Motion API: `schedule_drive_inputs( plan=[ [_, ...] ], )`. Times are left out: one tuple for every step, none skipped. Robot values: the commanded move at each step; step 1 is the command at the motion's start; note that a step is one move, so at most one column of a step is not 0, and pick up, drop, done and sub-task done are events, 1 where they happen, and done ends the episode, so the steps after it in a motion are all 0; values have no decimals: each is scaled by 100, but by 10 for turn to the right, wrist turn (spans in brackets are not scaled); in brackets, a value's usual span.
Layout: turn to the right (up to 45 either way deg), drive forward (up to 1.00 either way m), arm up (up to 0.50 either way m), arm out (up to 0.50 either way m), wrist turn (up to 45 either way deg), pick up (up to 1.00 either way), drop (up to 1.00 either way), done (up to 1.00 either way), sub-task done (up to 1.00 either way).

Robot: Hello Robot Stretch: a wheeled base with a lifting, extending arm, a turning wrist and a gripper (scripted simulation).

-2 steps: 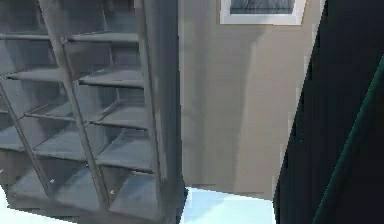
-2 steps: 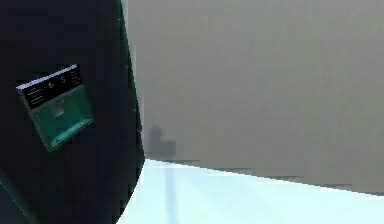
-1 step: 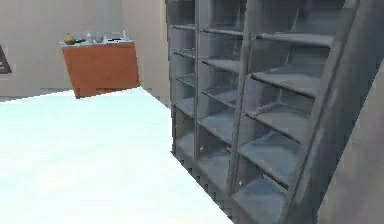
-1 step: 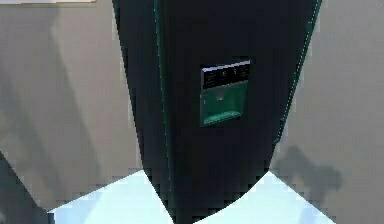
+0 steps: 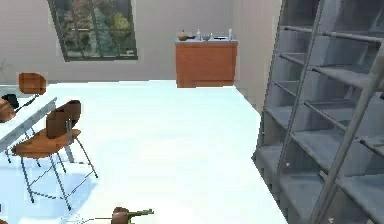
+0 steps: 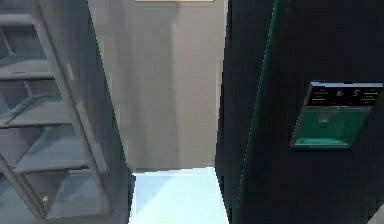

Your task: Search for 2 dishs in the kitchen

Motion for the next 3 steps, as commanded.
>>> schedule_drive_inputs(
  plan=[
    [0, 100, 0, 0, 0, 0, 0, 0, 0],
    [0, 100, 0, 0, 0, 0, 0, 0, 0],
    [0, 100, 0, 0, 0, 0, 0, 0, 0]
  ],
)
